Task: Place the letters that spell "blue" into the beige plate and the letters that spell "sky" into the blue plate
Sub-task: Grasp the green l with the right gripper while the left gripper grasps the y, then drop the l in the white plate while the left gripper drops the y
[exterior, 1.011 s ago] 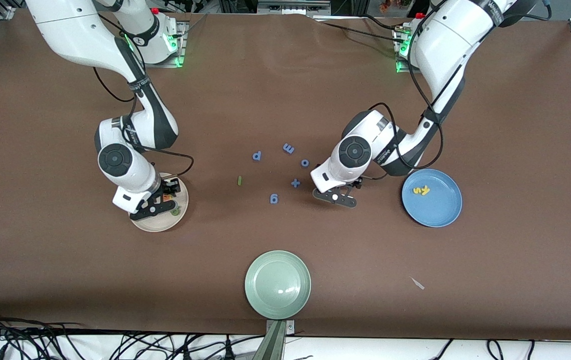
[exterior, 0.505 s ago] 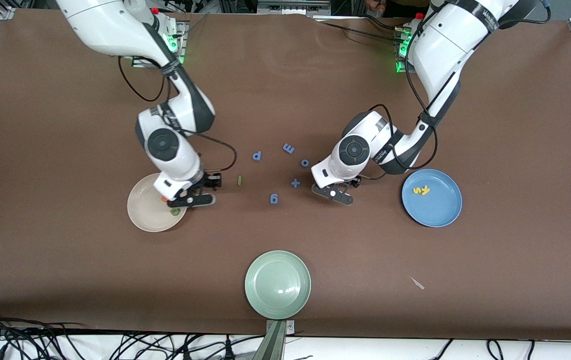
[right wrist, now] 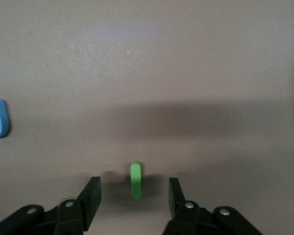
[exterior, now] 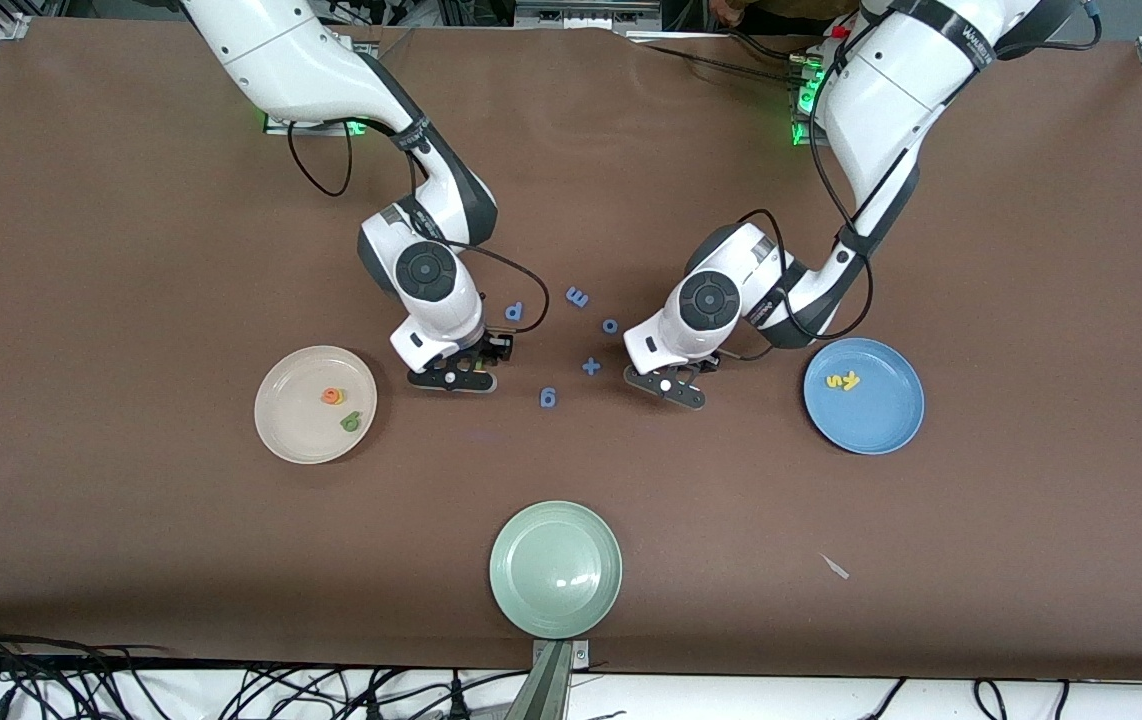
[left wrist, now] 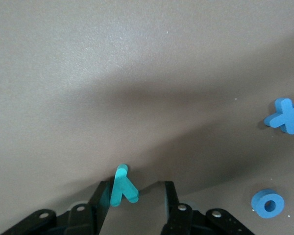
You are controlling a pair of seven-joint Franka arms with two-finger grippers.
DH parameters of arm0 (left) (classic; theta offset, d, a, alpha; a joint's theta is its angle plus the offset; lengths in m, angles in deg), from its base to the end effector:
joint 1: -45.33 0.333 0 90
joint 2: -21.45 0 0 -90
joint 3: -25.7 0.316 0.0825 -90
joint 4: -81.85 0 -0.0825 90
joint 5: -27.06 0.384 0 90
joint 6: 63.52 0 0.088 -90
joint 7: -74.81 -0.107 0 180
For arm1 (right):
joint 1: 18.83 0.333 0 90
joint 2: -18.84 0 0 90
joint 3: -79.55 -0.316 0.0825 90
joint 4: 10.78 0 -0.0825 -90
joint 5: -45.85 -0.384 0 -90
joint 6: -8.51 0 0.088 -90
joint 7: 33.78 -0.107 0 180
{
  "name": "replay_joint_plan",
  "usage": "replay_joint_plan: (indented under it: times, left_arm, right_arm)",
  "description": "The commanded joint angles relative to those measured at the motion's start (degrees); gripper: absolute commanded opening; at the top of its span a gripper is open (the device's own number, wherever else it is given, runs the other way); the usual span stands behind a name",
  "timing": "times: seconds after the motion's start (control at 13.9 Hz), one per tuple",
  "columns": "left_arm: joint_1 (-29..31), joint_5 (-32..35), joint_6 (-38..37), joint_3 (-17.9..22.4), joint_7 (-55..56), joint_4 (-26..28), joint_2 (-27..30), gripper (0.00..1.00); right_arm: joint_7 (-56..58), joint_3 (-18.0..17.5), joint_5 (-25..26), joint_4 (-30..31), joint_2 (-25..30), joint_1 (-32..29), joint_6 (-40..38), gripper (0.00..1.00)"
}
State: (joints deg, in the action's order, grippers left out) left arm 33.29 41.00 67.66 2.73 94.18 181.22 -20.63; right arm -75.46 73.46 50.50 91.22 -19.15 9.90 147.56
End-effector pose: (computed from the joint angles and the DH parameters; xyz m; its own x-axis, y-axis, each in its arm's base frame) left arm 0.5490 -0.3538 0.1736 0.9241 -0.3588 -0.1317 -0.3537 -0.9333 0.0614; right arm 0.5418 0.3704 0.1839 0.9967 -0.0799 -0.0170 -0.0800 -0.9968 -0.0022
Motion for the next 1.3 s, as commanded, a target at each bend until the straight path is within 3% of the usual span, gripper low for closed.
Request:
replay_joint_plan:
  times: [0.0,0.22,0.36,0.51,0.79,1.01,1.23]
  left_arm:
    - [0.4,2.9,1.1,0.0,-0.6,1.1,0.2,0.42]
    - [0.5,4.6,1.0,0.0,-0.6,1.8,0.2,0.16]
    - [0.5,4.7,1.0,0.0,-0.6,1.7,0.4,0.12]
    - [0.7,4.8,0.0,0.0,-0.6,1.6,1.4,0.12]
    - [2.1,4.8,-5.9,0.1,-0.8,-0.1,5.9,0.08]
    - [6.7,4.7,-14.6,0.1,-10.9,-0.9,9.7,0.08]
    - [12.8,4.7,-20.3,0.1,-24.1,-0.8,11.1,0.09]
  right_arm:
    - [-1.0,-0.1,-0.5,-0.1,-0.5,0.2,0.5,0.62]
    - [-1.0,-0.1,0.0,0.3,-0.5,0.2,0.8,0.42]
    - [-0.5,-0.1,0.1,0.5,-0.2,0.2,0.5,0.16]
    - [0.5,0.1,0.1,0.7,0.4,0.1,0.3,0.00]
    - [7.6,2.3,-0.3,-0.2,3.1,-0.4,-4.6,0.00]
    - [20.5,3.5,-0.1,-0.5,6.2,-5.1,-9.6,0.00]
    - [36.5,7.0,0.0,0.1,7.8,-9.7,-10.9,0.00]
